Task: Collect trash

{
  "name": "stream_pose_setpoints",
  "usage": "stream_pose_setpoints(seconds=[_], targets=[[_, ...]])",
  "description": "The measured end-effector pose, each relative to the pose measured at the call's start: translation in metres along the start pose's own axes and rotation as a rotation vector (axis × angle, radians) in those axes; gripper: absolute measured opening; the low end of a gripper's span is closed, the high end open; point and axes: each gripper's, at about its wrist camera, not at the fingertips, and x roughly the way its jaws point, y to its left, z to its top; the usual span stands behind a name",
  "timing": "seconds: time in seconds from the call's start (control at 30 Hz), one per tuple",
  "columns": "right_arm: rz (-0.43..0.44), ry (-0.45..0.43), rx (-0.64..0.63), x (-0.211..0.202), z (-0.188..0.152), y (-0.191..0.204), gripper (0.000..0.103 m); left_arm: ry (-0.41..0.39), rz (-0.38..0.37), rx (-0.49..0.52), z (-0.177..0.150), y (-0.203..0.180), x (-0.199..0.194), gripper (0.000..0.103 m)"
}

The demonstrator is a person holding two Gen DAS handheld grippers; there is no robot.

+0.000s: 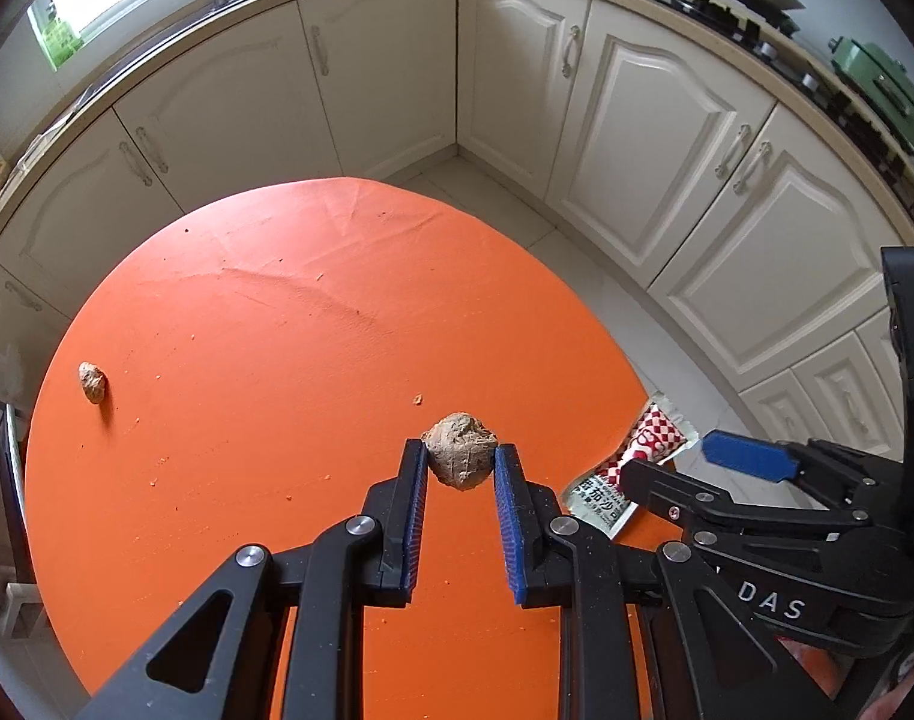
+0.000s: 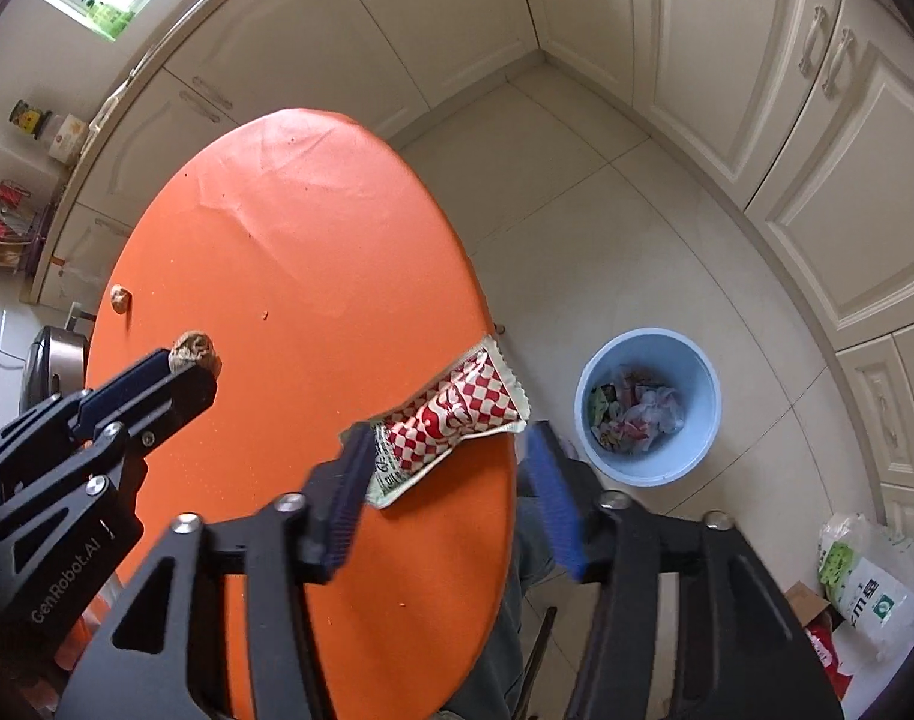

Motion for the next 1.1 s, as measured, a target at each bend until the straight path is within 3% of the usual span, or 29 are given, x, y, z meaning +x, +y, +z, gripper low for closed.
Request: stream_pose_setpoints(seconds=[0.23,0.27,0.33,0.43,0.5,0.6,0.83,1.1], targets=[[-0.055,0.015,-0.010,0.023,0.003,0.012,0.074,0.019,-0.010,-0.025,0.002,0.013,0.007,0.018],[-0.053,0.028,-0.011,0.029,0.003,0.011,0.064,0.021,-0.012,-0.025,0.003,0.014,0.008,0.018],[-0.054,0.029,-0.001,0.034,0.002,0.008,0.061,0.024,-0.014,-0.024,0.005,0.012,0.012,0.018],[-0.035,0.006,0.021,0.028,0.000,-0.002,0.045,0.027,-0.026,-0.013,0.008,0.009,0.015,0.018],[-0.027,-0.011,0.035,0.021,-0.001,-0.010,0.024,0.028,-0.033,-0.005,0.010,0.004,0.017,0.018],[-0.010,-0.046,0.041,0.009,-0.001,-0.020,0.008,0.033,-0.046,0.013,0.010,-0.004,0.019,0.018],[-0.015,-0.078,0.067,-0.012,-0.008,-0.046,0.005,0.026,-0.081,0.088,0.013,-0.046,0.019,0.018],[-0.055,-0.083,0.176,-0.029,-0.024,-0.113,0.005,0.046,-0.161,0.225,0.012,-0.111,0.029,0.019]])
